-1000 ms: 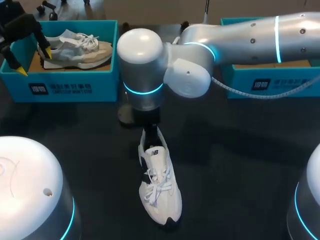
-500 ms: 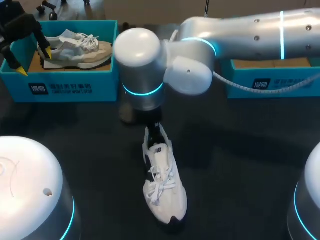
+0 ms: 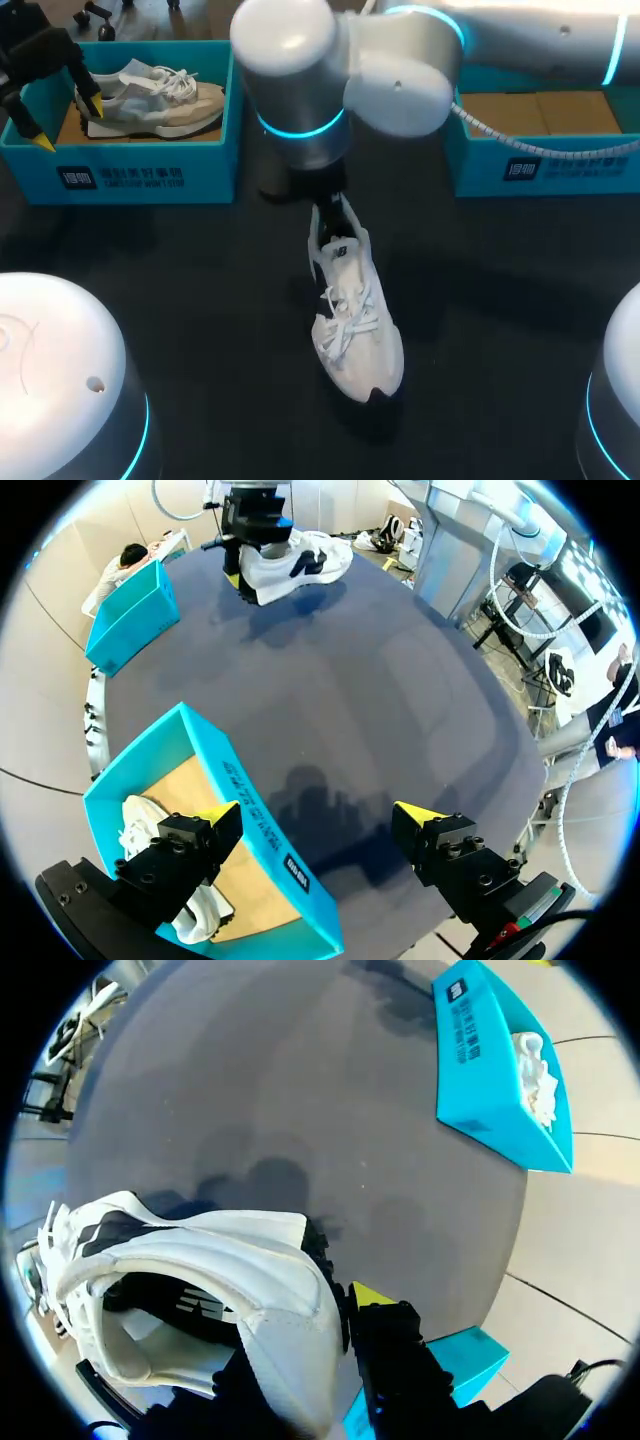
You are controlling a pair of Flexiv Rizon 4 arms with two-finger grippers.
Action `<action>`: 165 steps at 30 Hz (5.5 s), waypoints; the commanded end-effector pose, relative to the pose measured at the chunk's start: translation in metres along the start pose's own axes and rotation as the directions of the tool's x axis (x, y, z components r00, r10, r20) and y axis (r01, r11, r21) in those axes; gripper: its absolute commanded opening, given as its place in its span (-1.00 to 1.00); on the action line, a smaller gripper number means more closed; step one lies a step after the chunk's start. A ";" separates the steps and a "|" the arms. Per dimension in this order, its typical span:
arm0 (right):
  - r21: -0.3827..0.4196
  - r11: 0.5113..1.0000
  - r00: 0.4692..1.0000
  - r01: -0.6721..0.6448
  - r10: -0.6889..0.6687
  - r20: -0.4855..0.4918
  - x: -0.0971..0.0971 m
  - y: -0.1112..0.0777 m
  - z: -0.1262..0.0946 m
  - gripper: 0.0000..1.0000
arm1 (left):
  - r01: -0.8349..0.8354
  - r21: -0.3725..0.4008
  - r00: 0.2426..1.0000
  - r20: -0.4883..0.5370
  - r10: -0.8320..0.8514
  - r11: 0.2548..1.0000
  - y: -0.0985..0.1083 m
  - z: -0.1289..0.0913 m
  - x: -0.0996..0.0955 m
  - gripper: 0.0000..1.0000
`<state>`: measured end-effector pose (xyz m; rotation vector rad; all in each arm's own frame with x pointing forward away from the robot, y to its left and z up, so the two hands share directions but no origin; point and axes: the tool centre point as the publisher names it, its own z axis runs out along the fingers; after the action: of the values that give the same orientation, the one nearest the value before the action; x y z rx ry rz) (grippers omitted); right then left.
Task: Take the shoe out of the shoebox, open the shoe tongue, remove and reinsert the insole, then place the shoe into the shoebox
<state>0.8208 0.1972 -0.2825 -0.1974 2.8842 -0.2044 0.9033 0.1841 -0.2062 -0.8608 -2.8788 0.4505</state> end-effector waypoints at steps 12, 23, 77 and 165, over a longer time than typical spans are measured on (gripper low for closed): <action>0.031 0.999 0.999 -0.034 0.035 -0.013 -0.003 -0.019 -0.023 -1.00 | 0.000 -0.002 1.000 -0.002 0.000 1.000 0.000 -0.001 0.000 1.00; 0.191 0.982 1.000 0.003 -0.006 0.013 -0.076 -0.142 -0.071 -1.00 | 0.000 -0.002 1.000 -0.002 0.000 1.000 0.000 -0.001 0.000 1.00; 0.162 0.986 0.992 0.024 -0.003 -0.126 -0.248 -0.473 -0.057 -1.00 | 0.000 -0.002 1.000 -0.002 0.000 1.000 0.000 -0.001 0.000 1.00; 0.208 0.118 0.063 -0.971 0.965 -0.253 -0.175 -0.556 0.043 -1.00 | 0.000 -0.002 1.000 -0.002 0.000 1.000 0.000 -0.001 0.000 1.00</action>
<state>1.0688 -0.3281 -0.1977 1.9834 2.5291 0.0650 0.9033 0.1840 -0.2063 -0.8608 -2.8789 0.4506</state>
